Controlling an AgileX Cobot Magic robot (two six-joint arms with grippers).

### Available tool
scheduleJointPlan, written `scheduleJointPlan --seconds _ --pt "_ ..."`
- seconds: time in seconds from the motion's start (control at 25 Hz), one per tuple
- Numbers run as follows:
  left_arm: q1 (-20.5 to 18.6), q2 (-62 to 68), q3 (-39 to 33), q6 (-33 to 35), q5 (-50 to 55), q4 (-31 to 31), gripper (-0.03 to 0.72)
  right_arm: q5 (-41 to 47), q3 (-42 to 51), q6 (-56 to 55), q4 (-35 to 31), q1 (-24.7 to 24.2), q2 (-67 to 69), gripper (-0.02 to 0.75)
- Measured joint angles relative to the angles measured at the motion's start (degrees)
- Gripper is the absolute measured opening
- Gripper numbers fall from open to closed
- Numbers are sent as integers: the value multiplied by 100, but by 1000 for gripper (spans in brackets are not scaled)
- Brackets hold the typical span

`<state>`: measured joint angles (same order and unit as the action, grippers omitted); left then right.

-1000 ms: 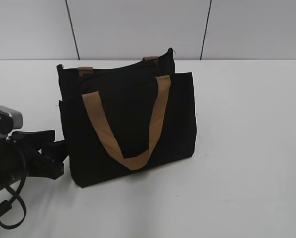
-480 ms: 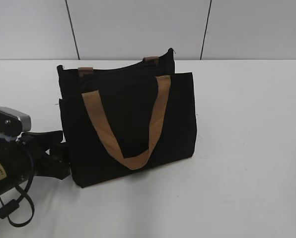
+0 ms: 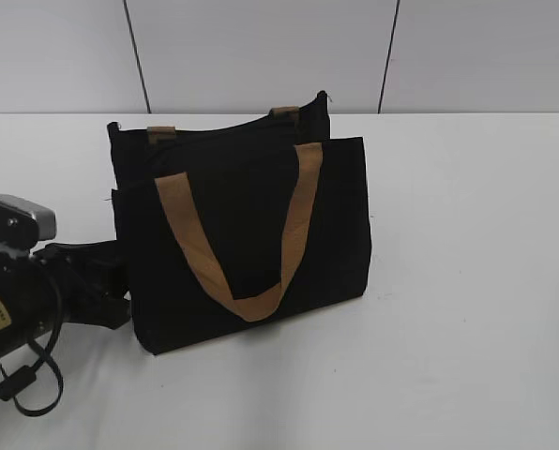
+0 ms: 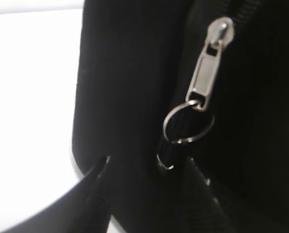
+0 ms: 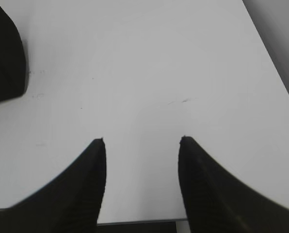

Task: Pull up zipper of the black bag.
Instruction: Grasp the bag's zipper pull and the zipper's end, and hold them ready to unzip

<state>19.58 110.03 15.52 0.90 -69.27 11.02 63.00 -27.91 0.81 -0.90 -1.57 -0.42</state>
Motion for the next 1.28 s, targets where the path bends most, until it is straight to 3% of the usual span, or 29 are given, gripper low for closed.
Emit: scheduleJointPlan --seconds 0.24,0.72,0.84,1.04,1.28 --pt "-52 106 181 0 -24 352 323 0 0 0 0 0 0 381" --pt "-58 249 289 -1 -26 464 268 0 0 0 0 0 0 381" --pt "-58 249 289 -1 -26 471 218 0 0 0 0 0 0 381" --pt "-58 249 289 -1 -26 451 24 0 0 0 0 0 0 381" --pt "-58 -248 258 -6 20 211 18 0 0 0 0 0 0 381"
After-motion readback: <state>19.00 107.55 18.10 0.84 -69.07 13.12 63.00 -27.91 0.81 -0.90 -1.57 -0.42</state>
